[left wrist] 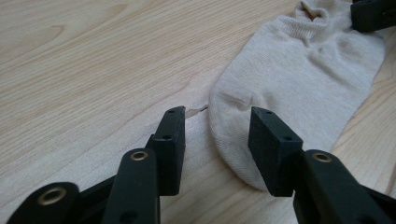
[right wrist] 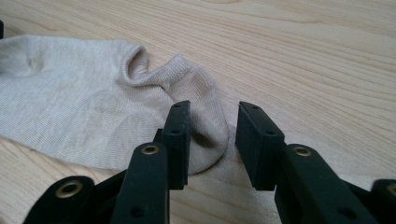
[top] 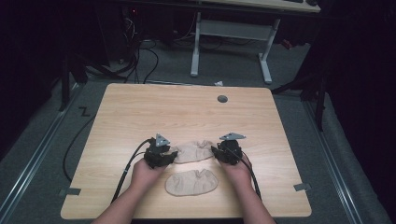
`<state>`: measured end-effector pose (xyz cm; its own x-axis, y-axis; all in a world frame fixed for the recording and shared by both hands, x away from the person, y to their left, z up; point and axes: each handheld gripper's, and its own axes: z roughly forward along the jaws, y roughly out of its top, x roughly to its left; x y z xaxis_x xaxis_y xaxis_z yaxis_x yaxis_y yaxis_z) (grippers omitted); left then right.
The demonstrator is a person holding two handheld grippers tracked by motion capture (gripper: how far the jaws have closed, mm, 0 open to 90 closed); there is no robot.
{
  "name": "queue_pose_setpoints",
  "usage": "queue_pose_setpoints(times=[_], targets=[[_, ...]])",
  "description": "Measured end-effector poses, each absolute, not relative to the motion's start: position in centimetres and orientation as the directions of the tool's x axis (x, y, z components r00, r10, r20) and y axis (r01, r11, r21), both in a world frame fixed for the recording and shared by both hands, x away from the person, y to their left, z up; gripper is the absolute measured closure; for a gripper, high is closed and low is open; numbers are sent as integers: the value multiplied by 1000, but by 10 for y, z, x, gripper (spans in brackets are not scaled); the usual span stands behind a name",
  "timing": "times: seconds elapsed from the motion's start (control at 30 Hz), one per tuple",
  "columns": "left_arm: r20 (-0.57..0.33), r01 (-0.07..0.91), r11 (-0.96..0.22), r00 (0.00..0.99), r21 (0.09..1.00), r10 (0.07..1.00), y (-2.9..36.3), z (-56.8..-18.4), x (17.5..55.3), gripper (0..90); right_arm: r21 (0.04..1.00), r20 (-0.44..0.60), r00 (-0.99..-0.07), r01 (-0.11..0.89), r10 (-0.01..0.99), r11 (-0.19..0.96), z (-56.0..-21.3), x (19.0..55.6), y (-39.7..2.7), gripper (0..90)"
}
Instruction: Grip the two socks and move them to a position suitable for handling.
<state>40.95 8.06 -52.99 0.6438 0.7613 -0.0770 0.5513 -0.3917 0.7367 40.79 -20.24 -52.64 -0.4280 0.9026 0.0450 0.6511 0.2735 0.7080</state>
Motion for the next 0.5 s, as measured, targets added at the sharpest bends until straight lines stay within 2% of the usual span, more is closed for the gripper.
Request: queue_pose_setpoints(times=[0.2, 0.23, 0.27, 0.3, 0.33, 0.5], targets=[[-87, 548, -377, 642, 747, 762, 83, -531, 407, 695, 705, 35, -464, 639, 885, 308, -526, 405, -198, 829], [-89, 547, -377, 645, 748, 759, 83, -532, 406, 728, 706, 28, -468, 634, 883, 314, -526, 404, -197, 839], [-94, 545, -378, 651, 748, 753, 82, -532, 405, 807, 706, 19, -473, 630, 881, 323, -526, 403, -195, 847], [-92, 541, -379, 654, 751, 751, 81, -532, 404, 807, 706, 19, -473, 630, 881, 323, -526, 403, -195, 847], [-70, 527, -387, 654, 756, 753, 81, -531, 403, 849, 710, 10, -478, 622, 878, 330, -526, 402, -194, 852], [-60, 491, -362, 653, 793, 755, 82, -523, 401, 869, 732, -10, -483, 593, 876, 336, -520, 397, -193, 854]])
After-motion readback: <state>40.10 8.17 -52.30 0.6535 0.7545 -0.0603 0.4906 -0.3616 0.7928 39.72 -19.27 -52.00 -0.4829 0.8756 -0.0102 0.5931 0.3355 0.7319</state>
